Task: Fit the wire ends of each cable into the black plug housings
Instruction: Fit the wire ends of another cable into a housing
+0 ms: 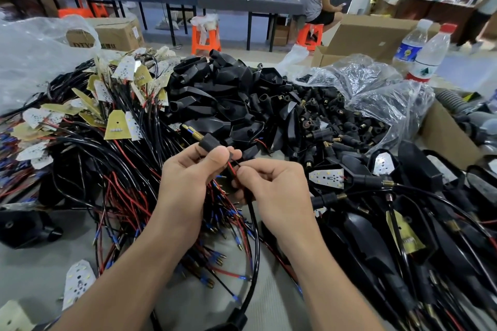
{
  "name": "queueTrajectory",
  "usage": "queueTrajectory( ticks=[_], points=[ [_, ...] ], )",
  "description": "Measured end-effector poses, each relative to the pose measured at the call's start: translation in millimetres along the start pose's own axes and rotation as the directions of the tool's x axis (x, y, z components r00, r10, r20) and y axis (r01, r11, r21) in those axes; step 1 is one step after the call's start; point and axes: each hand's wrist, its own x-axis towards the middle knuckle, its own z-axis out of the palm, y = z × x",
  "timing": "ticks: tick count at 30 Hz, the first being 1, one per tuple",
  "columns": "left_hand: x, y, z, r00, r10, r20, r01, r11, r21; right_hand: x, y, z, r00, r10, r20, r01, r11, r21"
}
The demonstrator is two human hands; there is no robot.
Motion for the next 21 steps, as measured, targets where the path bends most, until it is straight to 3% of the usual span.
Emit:
queueTrajectory(
  ticks=[4,7,9,14,18,21],
  points=[
    [-2.6,-3.1,0.3,0.999,0.032,0.024,-0.035,0.992,0.122,-0.4,1.6,1.5,1.0,-0.025,-0.008,0.025,0.999,-0.023],
    [-3.5,-0.6,1.7,0.997,0.073,-0.022,-0.07,0.99,0.126,-0.9,1.0,-2.4,0.995,0.067,0.075,-0.068,0.998,0.016],
    [-3.7,0.3,2.6,0.996,0.066,-0.059,-0.058,0.991,0.12,-0.6,1.1,-4.3,0.988,0.107,0.108,-0.101,0.993,-0.06],
    [-2.6,-0.1,1.7,1.0,-0.025,0.014,0.023,0.988,0.151,-1.6,3.0,-2.6,0.997,0.012,0.077,-0.006,0.997,-0.078],
    [-0.8,4.5,-0.3,0.997,-0.074,-0.012,0.074,0.996,0.055,-2.6,0.5,-12.4,0.926,0.196,0.324,-0.232,0.969,0.078],
    [0.9,5.2,0.3,0.999,-0.015,-0.047,0.017,0.999,0.046,-2.3,0.1,-15.2,0.899,0.232,0.372,-0.246,0.969,-0.009]
  ],
)
